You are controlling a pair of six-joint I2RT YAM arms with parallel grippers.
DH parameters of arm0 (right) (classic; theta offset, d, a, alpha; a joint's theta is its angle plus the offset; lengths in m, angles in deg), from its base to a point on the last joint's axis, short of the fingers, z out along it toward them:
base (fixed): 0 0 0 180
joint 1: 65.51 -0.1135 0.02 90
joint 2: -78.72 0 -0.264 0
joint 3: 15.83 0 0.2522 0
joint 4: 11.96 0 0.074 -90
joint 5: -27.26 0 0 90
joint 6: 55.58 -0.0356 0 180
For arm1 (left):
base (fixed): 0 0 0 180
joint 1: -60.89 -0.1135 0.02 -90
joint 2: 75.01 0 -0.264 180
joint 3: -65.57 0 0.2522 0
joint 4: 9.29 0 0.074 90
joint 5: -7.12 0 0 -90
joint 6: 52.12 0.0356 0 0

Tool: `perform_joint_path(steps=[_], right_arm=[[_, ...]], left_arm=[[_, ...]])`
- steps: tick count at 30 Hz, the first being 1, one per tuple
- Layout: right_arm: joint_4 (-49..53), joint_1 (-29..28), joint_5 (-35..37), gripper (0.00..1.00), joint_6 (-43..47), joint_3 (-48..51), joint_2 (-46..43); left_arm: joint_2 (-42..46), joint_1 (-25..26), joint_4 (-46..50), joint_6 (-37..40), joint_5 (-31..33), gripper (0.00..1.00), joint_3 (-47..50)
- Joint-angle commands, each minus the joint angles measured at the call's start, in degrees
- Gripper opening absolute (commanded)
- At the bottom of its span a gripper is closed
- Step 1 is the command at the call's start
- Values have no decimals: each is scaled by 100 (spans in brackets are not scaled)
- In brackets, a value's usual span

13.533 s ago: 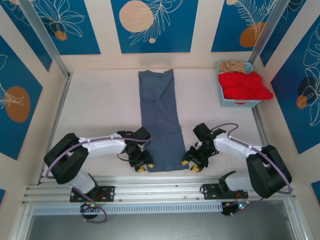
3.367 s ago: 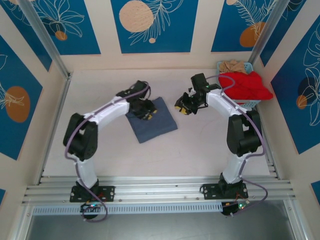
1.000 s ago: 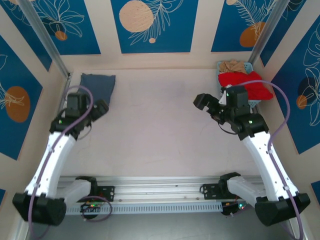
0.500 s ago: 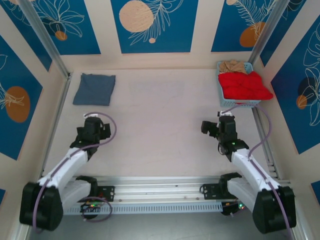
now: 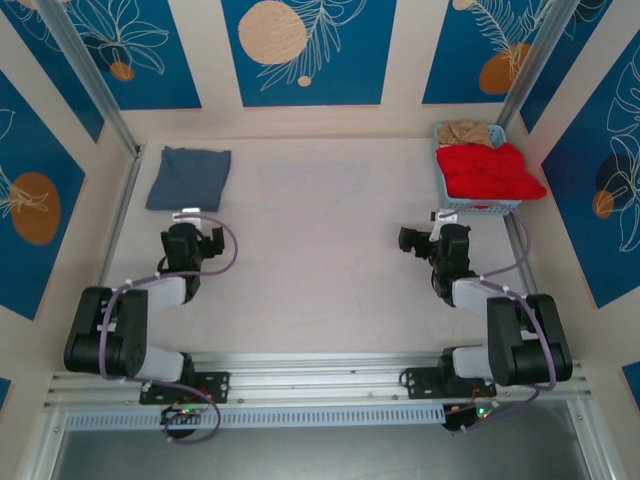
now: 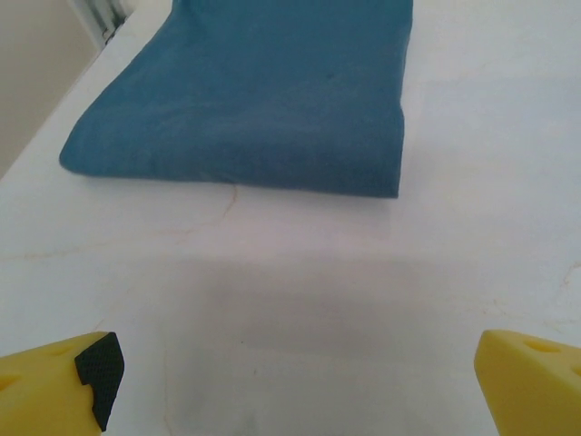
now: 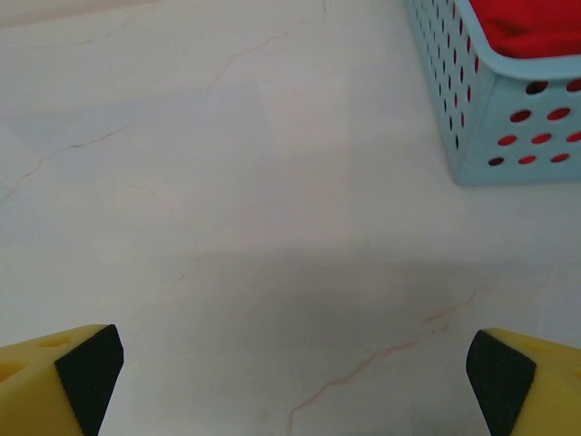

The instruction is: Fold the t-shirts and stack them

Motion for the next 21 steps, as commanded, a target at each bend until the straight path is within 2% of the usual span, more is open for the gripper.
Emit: perform_joint_path(steps=[1, 6, 8, 10, 13, 15, 21], right_arm=[[-962, 184, -373, 100, 275, -72, 279], [-2011, 310, -639, 100, 222, 74, 1079], [-1639, 350, -723, 100, 212, -17, 989], [-1774, 371, -762, 100, 201, 14, 1029], [-1461, 301, -572, 99, 233, -170, 1060], [-1444, 164, -373, 100, 345, -207, 1099], [-1499, 152, -372, 99, 360, -169, 1076]], left_arm=[[-388, -63, -1146, 184, -493, 100, 204], [-599, -19, -1662, 239, -480, 100, 378], [-618, -10, -1643, 243, -468, 100, 360], [-635, -18, -1607, 231, -468, 100, 333], [-635, -19, -1614, 230, -477, 100, 335], [-633, -19, -1594, 230, -476, 100, 331], [-609, 15, -1630, 272, -444, 100, 355]])
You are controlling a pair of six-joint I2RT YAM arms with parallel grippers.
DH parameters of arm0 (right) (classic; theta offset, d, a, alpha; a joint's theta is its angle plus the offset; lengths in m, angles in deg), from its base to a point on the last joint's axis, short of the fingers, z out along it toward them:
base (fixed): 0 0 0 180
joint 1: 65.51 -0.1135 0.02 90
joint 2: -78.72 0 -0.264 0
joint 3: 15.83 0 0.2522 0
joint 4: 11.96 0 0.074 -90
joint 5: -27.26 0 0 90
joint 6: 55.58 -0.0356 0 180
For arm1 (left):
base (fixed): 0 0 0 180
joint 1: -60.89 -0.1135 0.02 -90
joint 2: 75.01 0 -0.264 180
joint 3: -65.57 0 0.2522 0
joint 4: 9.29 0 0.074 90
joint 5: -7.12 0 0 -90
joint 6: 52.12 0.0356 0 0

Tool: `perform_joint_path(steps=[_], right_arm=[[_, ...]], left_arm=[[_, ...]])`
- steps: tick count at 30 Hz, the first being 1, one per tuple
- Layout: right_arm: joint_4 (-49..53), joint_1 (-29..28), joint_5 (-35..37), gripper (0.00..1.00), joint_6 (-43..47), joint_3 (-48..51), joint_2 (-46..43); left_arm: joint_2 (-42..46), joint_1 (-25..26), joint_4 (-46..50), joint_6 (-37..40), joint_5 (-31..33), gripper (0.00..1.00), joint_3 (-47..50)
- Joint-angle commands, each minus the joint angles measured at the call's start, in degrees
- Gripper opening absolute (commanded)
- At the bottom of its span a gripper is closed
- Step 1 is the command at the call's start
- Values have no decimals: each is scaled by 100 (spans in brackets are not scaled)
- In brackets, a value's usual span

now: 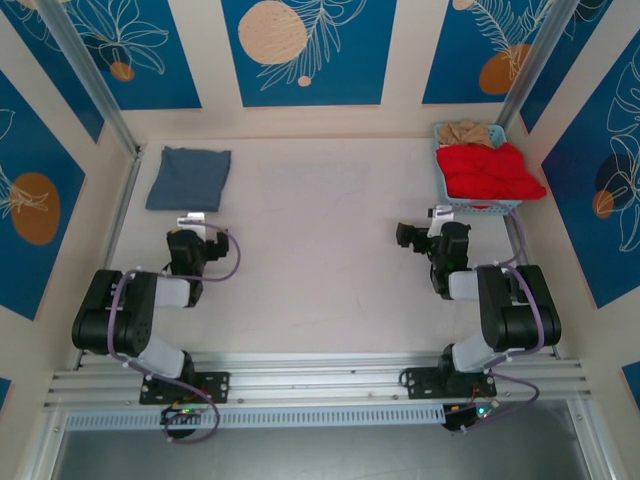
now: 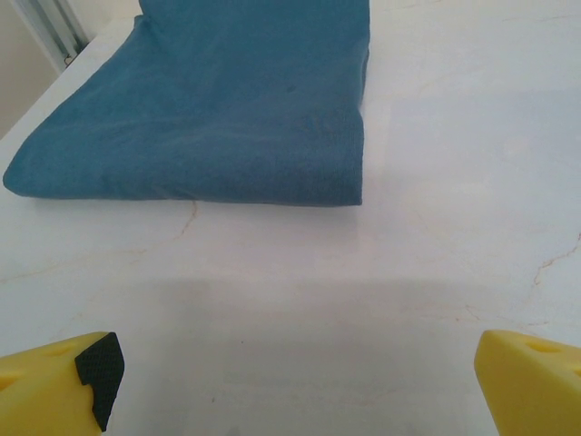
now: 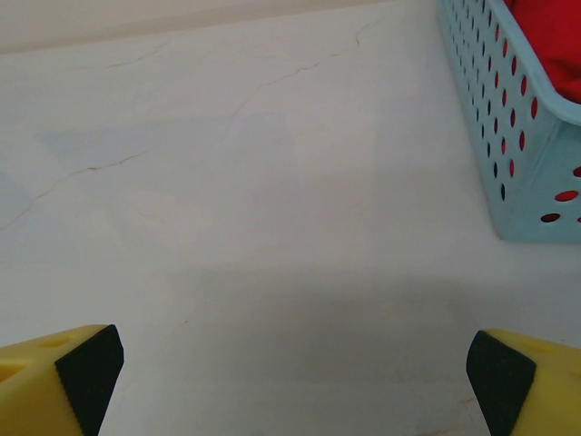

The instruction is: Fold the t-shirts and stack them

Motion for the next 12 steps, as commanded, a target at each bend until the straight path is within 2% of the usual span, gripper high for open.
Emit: perform_joint_path(steps=[1, 12], right_arm=[[-136, -10, 131, 99, 166, -97, 27], [-143, -6, 93, 99, 163, -103, 27]], left_arm=[[5, 36, -225, 134, -71, 100, -16], [-4, 49, -210, 139, -70, 100, -21]])
